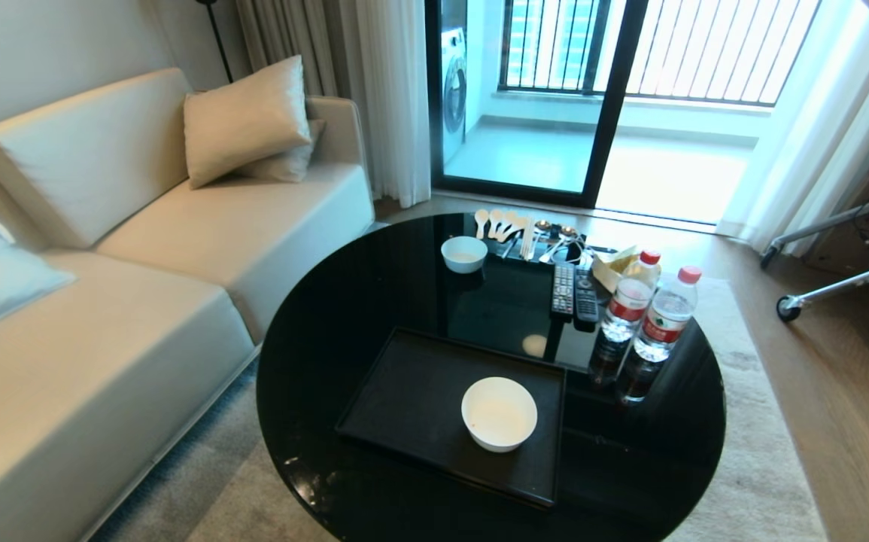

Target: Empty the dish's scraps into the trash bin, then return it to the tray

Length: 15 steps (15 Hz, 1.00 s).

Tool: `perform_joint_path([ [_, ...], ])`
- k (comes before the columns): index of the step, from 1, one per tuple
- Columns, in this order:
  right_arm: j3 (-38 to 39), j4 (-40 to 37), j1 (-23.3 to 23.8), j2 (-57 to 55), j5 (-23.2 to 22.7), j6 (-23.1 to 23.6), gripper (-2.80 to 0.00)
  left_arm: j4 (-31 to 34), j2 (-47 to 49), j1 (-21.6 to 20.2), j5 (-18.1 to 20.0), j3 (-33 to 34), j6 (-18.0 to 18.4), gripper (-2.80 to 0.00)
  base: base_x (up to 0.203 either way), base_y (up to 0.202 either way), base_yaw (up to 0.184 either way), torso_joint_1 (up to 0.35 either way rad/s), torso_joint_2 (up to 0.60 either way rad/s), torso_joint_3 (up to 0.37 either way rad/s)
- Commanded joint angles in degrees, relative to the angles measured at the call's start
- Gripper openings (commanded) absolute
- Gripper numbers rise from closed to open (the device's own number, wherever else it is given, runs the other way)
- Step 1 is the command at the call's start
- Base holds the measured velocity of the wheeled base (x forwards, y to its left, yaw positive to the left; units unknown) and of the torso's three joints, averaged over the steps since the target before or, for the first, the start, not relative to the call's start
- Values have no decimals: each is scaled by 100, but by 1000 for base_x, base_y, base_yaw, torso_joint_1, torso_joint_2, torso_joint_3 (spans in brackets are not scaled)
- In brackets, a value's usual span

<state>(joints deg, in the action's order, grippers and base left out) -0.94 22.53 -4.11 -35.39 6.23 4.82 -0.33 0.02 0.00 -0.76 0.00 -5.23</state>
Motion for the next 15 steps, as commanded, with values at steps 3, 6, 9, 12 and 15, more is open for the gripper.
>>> perform_joint_path([
  [3, 93, -963, 124, 1370, -223, 13, -280, -2, -2, 0, -3, 0, -4, -280, 0, 0, 0, 0, 0, 0],
  [6, 94, -1915, 455, 2197, -692, 70, -280, -2, -2, 0, -3, 0, -4, -280, 0, 0, 0, 0, 0, 0],
  [9, 94, -2286, 534, 2433, -865, 323, -280, -2, -2, 0, -3, 0, -4, -280, 0, 0, 0, 0, 0, 0],
  [12, 94, -2280, 479, 2672, -866, 202, -280, -2, -2, 0, -3, 0, -4, -280, 0, 0, 0, 0, 0, 0],
  [15, 94, -2279, 458, 3297, -861, 186, -280, -2, -2, 0, -3, 0, -4, -280, 0, 0, 0, 0, 0, 0],
])
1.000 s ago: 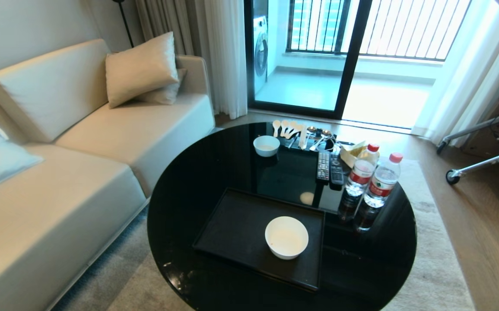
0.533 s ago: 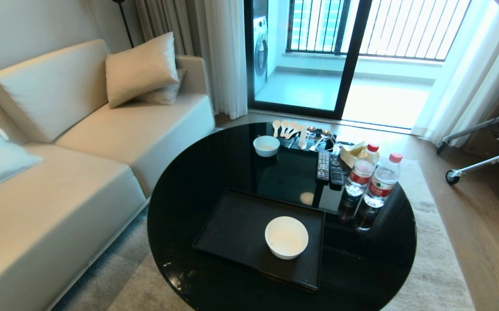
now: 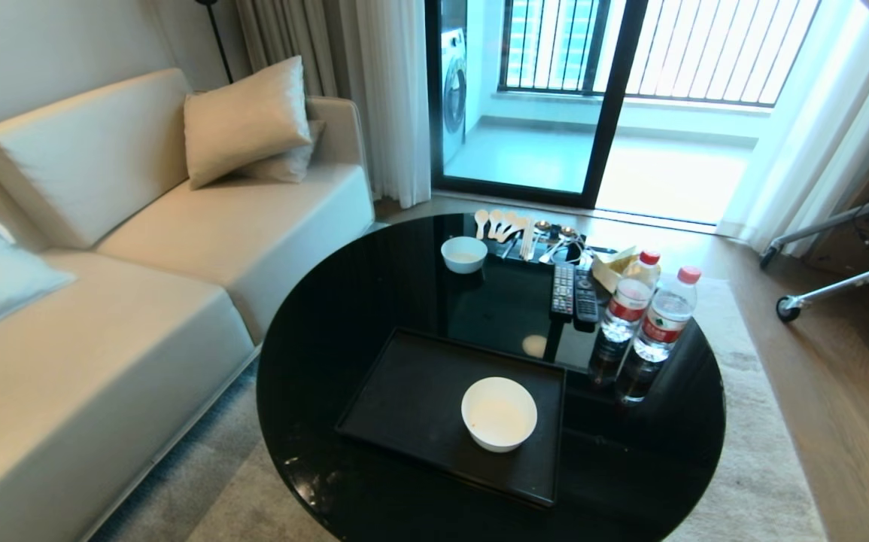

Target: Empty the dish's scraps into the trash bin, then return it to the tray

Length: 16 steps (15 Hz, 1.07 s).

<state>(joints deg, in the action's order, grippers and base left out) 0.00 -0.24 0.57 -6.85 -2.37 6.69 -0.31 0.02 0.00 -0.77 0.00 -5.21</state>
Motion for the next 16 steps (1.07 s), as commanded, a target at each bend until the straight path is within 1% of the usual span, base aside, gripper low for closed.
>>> perform_joint_path([
  [1, 0, 3, -17, 643, 0, 6, -280, -4, -2, 0, -2, 0, -7, -280, 0, 0, 0, 0, 0, 0],
  [11, 0, 15, -22, 685, -18, -9, -280, -4, -2, 0, -2, 0, -7, -280, 0, 0, 0, 0, 0, 0],
  [16, -8, 4, -22, 685, 85, -109, -280, -4, -2, 0, -2, 0, -7, -280, 0, 0, 0, 0, 0, 0],
])
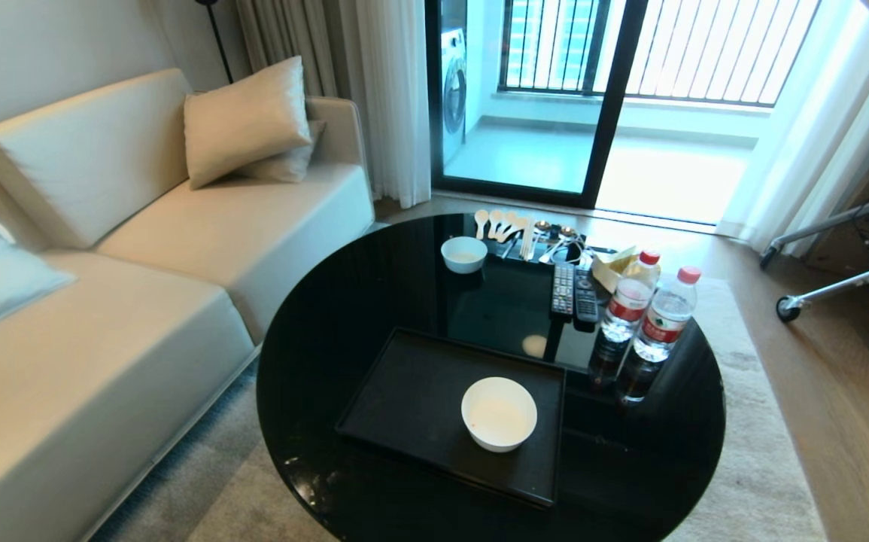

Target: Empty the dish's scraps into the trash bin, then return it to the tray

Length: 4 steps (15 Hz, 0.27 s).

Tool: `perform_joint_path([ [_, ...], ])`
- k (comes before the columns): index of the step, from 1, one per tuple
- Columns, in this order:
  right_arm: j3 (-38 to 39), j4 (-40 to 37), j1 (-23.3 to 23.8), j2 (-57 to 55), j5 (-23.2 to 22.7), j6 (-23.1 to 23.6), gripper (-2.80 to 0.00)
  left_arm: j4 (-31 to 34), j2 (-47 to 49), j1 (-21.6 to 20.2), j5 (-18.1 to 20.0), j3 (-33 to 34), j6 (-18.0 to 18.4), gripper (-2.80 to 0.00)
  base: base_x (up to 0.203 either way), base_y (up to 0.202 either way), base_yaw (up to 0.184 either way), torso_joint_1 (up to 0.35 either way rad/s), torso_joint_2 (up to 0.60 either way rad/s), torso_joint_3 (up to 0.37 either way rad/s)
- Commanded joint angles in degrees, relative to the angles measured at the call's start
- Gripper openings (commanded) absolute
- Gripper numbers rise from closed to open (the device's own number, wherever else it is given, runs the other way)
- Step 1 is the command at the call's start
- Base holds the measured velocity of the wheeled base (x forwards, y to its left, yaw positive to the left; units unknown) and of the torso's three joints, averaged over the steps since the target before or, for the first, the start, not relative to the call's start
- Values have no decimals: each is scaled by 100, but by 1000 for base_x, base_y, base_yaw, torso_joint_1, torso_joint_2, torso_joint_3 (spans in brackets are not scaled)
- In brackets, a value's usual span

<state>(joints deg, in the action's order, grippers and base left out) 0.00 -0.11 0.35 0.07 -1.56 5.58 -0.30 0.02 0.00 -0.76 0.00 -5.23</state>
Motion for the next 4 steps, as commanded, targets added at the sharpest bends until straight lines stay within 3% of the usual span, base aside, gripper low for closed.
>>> perform_joint_path([
  [1, -9, -6, 0, -7, -2, -13, -280, -5, -2, 0, -3, 0, -4, -280, 0, 0, 0, 0, 0, 0],
  [4, 0, 2, 0, -7, -11, -15, -280, -5, -2, 0, -3, 0, -4, -280, 0, 0, 0, 0, 0, 0],
])
